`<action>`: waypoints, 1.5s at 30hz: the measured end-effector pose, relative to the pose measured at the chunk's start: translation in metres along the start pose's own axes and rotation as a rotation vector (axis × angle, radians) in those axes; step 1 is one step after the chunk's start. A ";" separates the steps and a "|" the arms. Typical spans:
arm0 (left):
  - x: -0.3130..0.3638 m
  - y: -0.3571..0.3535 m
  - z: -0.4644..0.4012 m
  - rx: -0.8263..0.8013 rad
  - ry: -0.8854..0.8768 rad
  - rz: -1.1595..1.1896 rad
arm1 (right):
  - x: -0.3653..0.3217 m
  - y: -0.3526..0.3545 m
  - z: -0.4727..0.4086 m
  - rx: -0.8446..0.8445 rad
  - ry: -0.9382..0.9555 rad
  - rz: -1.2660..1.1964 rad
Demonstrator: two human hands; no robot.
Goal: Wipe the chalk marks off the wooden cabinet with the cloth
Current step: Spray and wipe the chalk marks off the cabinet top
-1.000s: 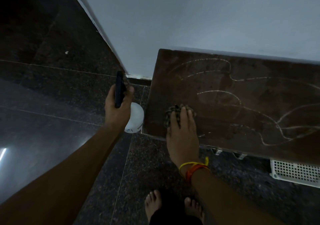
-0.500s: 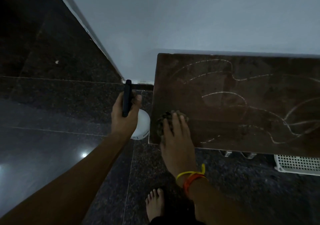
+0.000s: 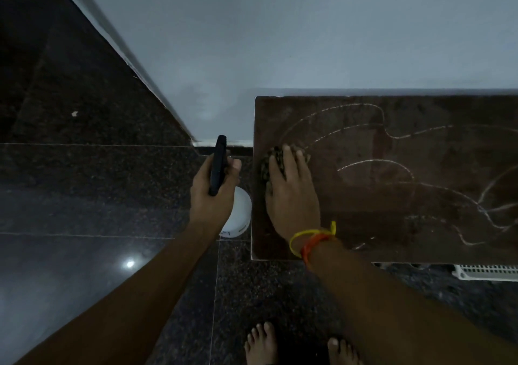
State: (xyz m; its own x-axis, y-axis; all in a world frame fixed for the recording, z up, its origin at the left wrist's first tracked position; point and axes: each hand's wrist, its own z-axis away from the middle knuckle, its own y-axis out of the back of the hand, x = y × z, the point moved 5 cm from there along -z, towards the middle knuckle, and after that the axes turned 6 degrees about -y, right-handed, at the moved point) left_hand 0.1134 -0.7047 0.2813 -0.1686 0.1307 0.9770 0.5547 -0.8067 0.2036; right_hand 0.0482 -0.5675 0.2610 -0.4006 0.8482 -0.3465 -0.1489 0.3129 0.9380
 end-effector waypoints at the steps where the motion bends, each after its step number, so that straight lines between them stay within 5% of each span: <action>1: 0.000 -0.001 -0.003 -0.011 -0.001 0.009 | -0.001 -0.001 -0.015 0.010 -0.013 -0.012; 10: -0.011 0.001 -0.021 -0.031 0.036 0.039 | -0.010 -0.003 0.012 0.021 -0.043 0.015; 18: -0.004 0.003 -0.033 -0.013 0.021 0.037 | -0.006 -0.004 -0.069 0.040 -0.043 -0.018; 25: 0.000 0.007 -0.034 0.017 0.053 0.065 | -0.013 -0.006 -0.014 0.018 -0.027 0.007; 34: 0.001 0.005 -0.032 -0.009 0.043 0.062 | -0.018 -0.016 -0.121 -0.007 0.009 0.056; 45: -0.002 -0.004 -0.029 -0.024 0.018 0.057 | -0.015 -0.009 -0.122 0.043 0.050 0.010</action>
State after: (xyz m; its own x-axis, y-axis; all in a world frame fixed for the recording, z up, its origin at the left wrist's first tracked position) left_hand 0.0872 -0.7183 0.2770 -0.1520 0.0741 0.9856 0.5443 -0.8261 0.1460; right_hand -0.0549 -0.6348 0.2578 -0.4463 0.8295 -0.3357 -0.1065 0.3233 0.9403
